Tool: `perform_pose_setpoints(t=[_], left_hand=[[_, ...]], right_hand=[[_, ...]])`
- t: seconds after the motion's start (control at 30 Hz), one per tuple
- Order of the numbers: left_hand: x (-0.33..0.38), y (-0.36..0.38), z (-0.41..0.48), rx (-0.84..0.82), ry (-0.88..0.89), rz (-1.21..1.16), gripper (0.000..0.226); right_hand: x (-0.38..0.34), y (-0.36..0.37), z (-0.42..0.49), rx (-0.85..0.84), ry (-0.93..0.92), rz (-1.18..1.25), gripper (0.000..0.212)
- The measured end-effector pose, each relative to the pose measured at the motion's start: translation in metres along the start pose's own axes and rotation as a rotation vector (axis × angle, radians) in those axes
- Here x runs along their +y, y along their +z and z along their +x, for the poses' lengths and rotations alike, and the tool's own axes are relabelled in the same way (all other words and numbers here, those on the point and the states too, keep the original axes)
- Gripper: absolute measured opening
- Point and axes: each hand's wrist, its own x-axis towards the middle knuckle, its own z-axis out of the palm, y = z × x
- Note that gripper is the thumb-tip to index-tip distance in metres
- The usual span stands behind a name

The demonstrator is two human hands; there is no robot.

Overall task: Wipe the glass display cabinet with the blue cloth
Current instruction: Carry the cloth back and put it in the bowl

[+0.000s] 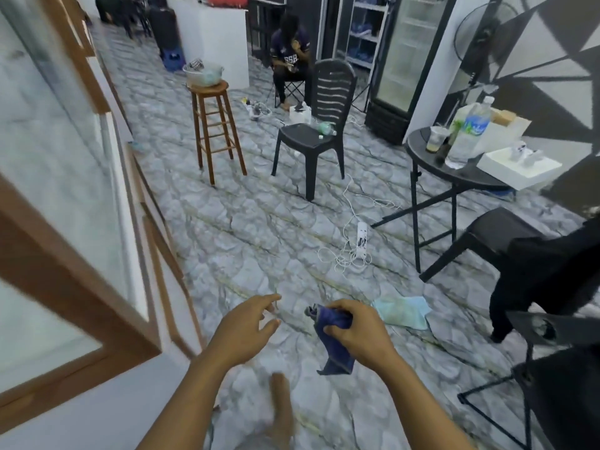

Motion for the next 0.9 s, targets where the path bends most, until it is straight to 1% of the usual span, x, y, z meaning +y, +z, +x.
perform_pose_setpoints(t=[0.23,0.4,0.7,0.9], left_hand=[[-0.018,-0.052,0.186,-0.034,-0.015,0.009,0.048],[-0.028,-0.096,0.284,0.037,-0.044,-0.018,0.047],[-0.068,-0.162,0.472,0.115,-0.148,-0.043,0.046],[-0.068,-0.223,0.595,0.189,-0.228,-0.185,0.043]], right_hand=[[-0.026,-0.044,0.197,-0.022,-0.034,0.004,0.041],[-0.048,-0.070,0.314,-0.015,-0.066,0.003,0.035],[-0.086,-0.073,0.556,-0.178,-0.158,0.054,0.042],[-0.130,-0.078,0.717,-0.284,-0.231,0.064,0.040]])
